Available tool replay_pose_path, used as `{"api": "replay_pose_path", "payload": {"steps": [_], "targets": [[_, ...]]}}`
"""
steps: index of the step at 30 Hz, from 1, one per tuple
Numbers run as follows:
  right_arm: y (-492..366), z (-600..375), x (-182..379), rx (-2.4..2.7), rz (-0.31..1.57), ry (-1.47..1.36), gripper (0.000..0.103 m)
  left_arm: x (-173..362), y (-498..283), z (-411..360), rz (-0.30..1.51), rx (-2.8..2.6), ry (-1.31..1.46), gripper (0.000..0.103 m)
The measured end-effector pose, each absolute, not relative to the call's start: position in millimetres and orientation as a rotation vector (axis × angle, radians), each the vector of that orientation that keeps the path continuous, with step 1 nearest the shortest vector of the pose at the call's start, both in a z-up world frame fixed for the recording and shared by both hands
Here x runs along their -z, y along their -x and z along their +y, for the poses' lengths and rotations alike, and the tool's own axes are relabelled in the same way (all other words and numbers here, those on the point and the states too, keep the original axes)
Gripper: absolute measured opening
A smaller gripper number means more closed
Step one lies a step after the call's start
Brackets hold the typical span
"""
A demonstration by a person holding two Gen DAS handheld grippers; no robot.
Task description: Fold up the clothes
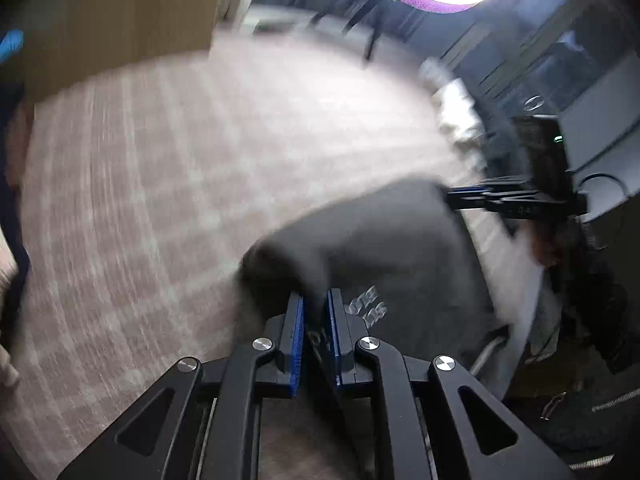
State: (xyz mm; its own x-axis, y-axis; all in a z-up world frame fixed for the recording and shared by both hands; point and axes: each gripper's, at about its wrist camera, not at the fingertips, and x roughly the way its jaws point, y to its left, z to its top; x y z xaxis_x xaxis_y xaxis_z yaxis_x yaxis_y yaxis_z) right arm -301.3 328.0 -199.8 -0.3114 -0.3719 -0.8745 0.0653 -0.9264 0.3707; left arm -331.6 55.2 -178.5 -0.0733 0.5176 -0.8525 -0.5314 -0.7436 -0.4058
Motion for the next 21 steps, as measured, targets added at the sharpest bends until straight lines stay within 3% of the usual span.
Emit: {"api": "replay_pose_path", "payload": {"steps": [1,3,6,7,9,11,14,21], "targets": [[300,329,199,2.301,-0.373,-1.680,0.015,176,331,51,0.005,-1.892,1.479,0.011],[292,328,170,2.379,-0.283,-1.644,0.016,164,324,39,-0.026,-1.903,1.402,0.021],[290,305,131,2.423,-0.173,-1.539,0.016,157,322,29,-0.018,-1.927,1.343,0.022],[292,292,126,2.406,-0.164,-1.510,0.016,158,325,27,0.003,-1.947,1.341,0.022],[296,264,118,2.370,-0.144,-1.455,0.015,160,331,26,0.056,-1.989,1.322,0.010],[302,233,128,2.317,-0.094,-1.447,0.015,163,333,32,0.205,-2.027,1.275,0.005],[311,199,147,2.223,-0.077,-1.463,0.015,170,333,42,0.368,-2.007,1.239,0.005],[324,177,168,2.125,-0.180,-1.484,0.015,187,345,68,0.444,-1.864,1.199,0.014]]}}
